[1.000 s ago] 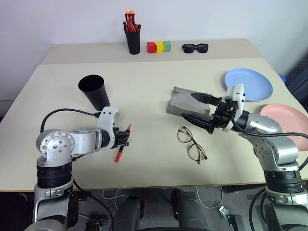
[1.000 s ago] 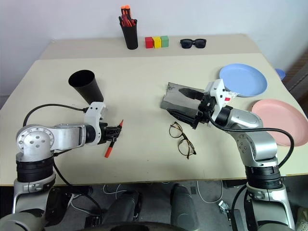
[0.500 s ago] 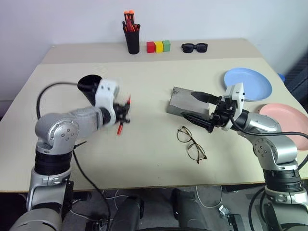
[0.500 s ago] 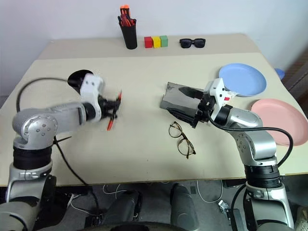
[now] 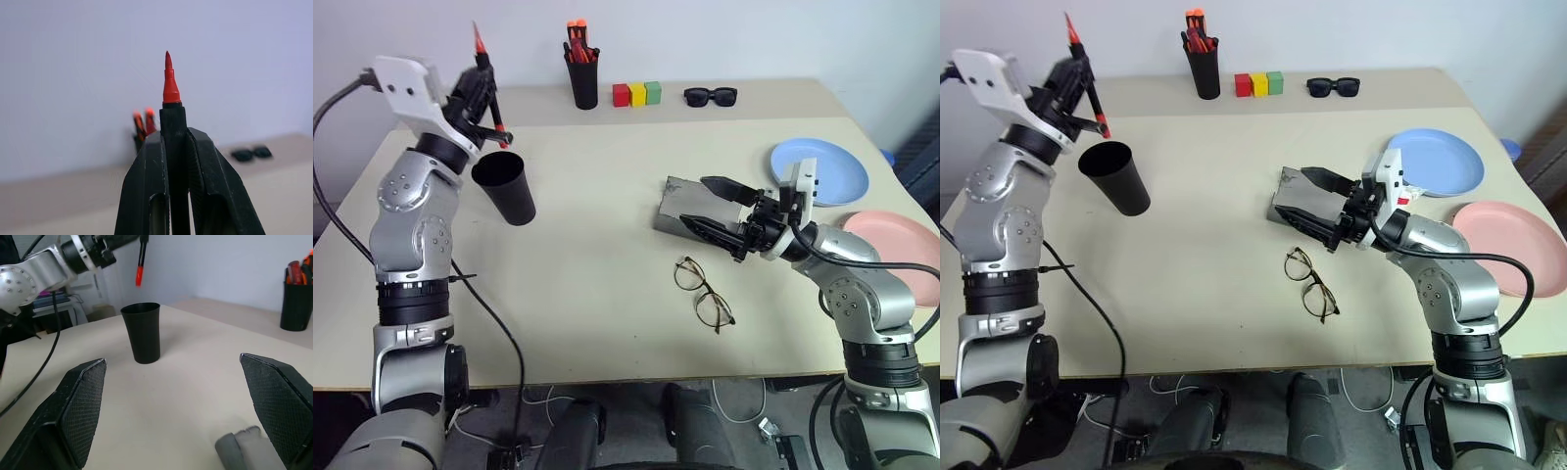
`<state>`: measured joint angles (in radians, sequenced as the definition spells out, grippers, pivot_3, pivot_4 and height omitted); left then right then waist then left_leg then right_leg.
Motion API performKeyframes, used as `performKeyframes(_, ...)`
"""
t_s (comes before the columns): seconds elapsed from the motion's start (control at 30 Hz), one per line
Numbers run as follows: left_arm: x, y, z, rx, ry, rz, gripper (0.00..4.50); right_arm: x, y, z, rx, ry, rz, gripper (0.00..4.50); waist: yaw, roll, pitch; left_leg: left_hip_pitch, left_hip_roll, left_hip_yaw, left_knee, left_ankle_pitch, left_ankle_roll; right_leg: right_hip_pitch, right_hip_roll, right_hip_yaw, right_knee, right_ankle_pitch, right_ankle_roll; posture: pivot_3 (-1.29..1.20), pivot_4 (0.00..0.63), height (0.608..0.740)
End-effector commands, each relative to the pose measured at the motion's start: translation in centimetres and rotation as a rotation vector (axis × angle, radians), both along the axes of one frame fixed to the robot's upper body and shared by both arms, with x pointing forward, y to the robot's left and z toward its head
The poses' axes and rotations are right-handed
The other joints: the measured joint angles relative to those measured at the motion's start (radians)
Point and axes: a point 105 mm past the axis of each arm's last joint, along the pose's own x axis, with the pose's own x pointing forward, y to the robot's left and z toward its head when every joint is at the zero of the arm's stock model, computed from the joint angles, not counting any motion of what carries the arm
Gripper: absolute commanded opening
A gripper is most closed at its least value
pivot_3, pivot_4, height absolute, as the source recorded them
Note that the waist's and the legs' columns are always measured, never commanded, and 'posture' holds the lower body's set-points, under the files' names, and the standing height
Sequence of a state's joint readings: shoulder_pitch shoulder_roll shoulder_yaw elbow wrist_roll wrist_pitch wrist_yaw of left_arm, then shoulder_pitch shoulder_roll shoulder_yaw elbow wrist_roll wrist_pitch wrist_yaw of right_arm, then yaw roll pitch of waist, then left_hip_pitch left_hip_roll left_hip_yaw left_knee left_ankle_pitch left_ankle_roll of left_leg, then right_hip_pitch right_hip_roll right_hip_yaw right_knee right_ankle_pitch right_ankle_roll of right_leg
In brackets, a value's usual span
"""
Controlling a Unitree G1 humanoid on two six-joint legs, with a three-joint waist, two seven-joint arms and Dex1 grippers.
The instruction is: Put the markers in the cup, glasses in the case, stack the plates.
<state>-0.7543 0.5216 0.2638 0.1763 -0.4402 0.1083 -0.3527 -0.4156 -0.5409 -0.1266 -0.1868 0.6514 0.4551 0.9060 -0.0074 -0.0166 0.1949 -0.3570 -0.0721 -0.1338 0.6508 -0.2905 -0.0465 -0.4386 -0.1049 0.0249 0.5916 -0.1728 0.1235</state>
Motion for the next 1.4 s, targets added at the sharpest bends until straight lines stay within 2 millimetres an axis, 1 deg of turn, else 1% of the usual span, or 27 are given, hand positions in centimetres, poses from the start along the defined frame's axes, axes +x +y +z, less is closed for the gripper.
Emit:
performKeyframes(0.03,-0.3,1.3,1.0,0.024,-0.085,0.041,0.03,-0.3,0.1,1.4,0.003,-0.057,0.010,4.50,-0.002,0.000,0.000,0.000,0.000,0.000,0.000,0.000,0.000,0.000,0.000,0.000,0.000,0.000,0.000,0.00,0.150,0.740)
performKeyframes(0.1,0.3,2.0,-0.7,0.017,-0.046,0.056,0.03,-0.4,0.2,1.5,0.002,-0.058,0.010,4.50,-0.003,0.000,0.000,0.000,0.000,0.000,0.000,0.000,0.000,0.000,0.000,0.000,0.000,0.000,0.000,0.00,0.150,0.740)
performKeyframes(0.2,0.7,2.5,-2.4,0.006,-0.033,0.071,0.03,-0.4,0.1,1.5,0.000,-0.060,0.007,4.50,-0.004,0.000,0.000,0.000,0.000,0.000,0.000,0.000,0.000,0.000,0.000,0.000,0.000,0.000,0.000,0.00,0.150,0.740)
performKeyframes(0.4,0.9,2.6,-4.8,0.047,-0.002,0.079,0.03,-0.5,0.1,1.5,-0.013,-0.062,0.001,4.50,-0.004,0.000,0.000,0.000,0.000,0.000,0.000,0.000,0.000,-0.001,0.000,0.000,0.001,0.000,0.000,0.00,0.150,0.740)
performKeyframes(0.5,0.7,3.1,-5.6,0.049,0.013,0.098,0.03,-0.5,0.1,1.5,-0.017,-0.061,-0.001,4.50,-0.004,0.000,0.000,0.000,0.000,0.000,0.000,0.000,0.000,-0.001,0.000,0.000,0.001,0.000,0.000,0.00,0.150,0.740)
performKeyframes(0.6,0.7,3.2,-6.3,0.040,0.029,0.091,0.03,-0.4,0.1,1.4,-0.020,-0.059,-0.003,4.50,-0.004,0.000,0.000,0.000,0.000,0.000,0.000,0.000,0.000,-0.001,0.000,0.000,0.001,0.000,0.000,0.00,0.150,0.740)
performKeyframes(0.7,0.7,3.2,-6.7,0.041,0.037,0.092,1.34,-0.4,0.2,1.4,-0.023,-0.059,-0.002,4.50,-0.003,0.000,0.000,0.000,0.000,0.000,0.000,0.000,0.000,-0.001,0.000,0.000,0.001,0.000,0.000,0.00,0.150,0.740)
performKeyframes(0.9,0.5,3.0,-6.7,0.052,0.034,0.078,4.34,-0.4,0.2,1.4,-0.027,-0.059,-0.003,4.50,-0.004,0.000,0.000,0.000,0.000,0.000,0.000,0.000,0.000,-0.001,0.000,0.000,0.001,0.000,0.000,0.00,0.150,0.740)
performKeyframes(0.93,0.5,2.8,-6.6,0.058,0.031,0.066,4.45,-0.3,0.2,1.4,-0.027,-0.059,-0.004,4.50,-0.004,0.000,0.000,0.000,0.000,0.000,0.000,0.000,0.000,-0.001,0.000,0.000,0.001,0.000,0.000,0.00,0.150,0.740)
performKeyframes(1.0,0.4,2.0,-6.2,0.080,0.024,0.025,4.45,-0.3,0.2,1.4,-0.027,-0.058,-0.005,4.50,-0.004,0.000,0.000,0.000,0.000,0.000,0.000,0.000,0.000,-0.001,0.000,0.000,0.001,0.000,0.000,0.00,0.150,0.740)
performKeyframes(1.07,0.1,0.1,-5.7,0.122,0.017,-0.069,4.45,-0.3,0.1,1.4,-0.026,-0.059,-0.007,4.50,-0.004,0.000,0.000,0.000,0.000,0.000,0.000,0.000,0.000,-0.001,0.000,0.000,0.001,0.000,0.000,0.00,0.150,0.740)
performKeyframes(1.1,0.0,-1.2,-5.1,0.130,0.013,-0.139,4.45,-0.2,0.1,1.4,-0.023,-0.058,-0.009,4.50,-0.003,0.000,0.000,0.000,0.000,0.000,0.000,0.000,0.000,-0.001,0.000,0.000,0.001,0.000,0.000,0.00,0.150,0.740)
performKeyframes(1.17,-0.3,-3.2,-4.3,0.148,0.006,-0.237,4.45,-0.1,-0.1,1.3,-0.024,-0.056,-0.014,4.50,-0.002,0.000,0.000,0.000,0.000,0.000,0.000,0.000,0.000,0.000,0.000,0.000,0.001,0.000,0.000,0.00,0.150,0.740)
performKeyframes(1.23,-0.4,-5.6,-3.7,0.199,0.025,-0.361,4.45,0.1,-0.9,0.6,-0.071,-0.046,-0.038,4.50,-0.001,0.000,0.000,0.000,0.000,-0.001,0.000,0.000,0.000,0.000,0.000,0.000,0.001,0.000,0.000,0.00,0.150,0.740)
performKeyframes(1.3,-0.5,-8.3,-3.7,0.276,0.047,-0.496,4.45,0.4,-2.4,-0.3,-0.134,-0.036,-0.074,4.50,0.000,0.000,0.000,-0.001,0.000,-0.001,0.001,0.000,0.000,0.000,0.000,0.000,0.001,0.000,0.000,0.00,0.150,0.740)
performKeyframes(1.33,-0.6,-9.5,-4.0,0.301,0.075,-0.570,4.45,0.5,-3.1,-0.4,-0.140,-0.033,-0.091,4.50,-0.002,0.000,0.000,0.000,0.000,-0.001,0.001,0.000,0.001,0.000,0.000,0.000,0.001,0.000,0.000,0.00,0.150,0.740)
performKeyframes(1.4,-0.4,-11.6,-4.7,0.354,0.113,-0.674,4.45,0.8,-3.7,-0.1,-0.141,-0.040,-0.111,4.50,-0.005,0.000,0.000,0.001,0.000,0.000,0.001,0.000,0.001,0.001,0.000,0.000,0.000,0.000,0.000,0.00,0.150,0.740)
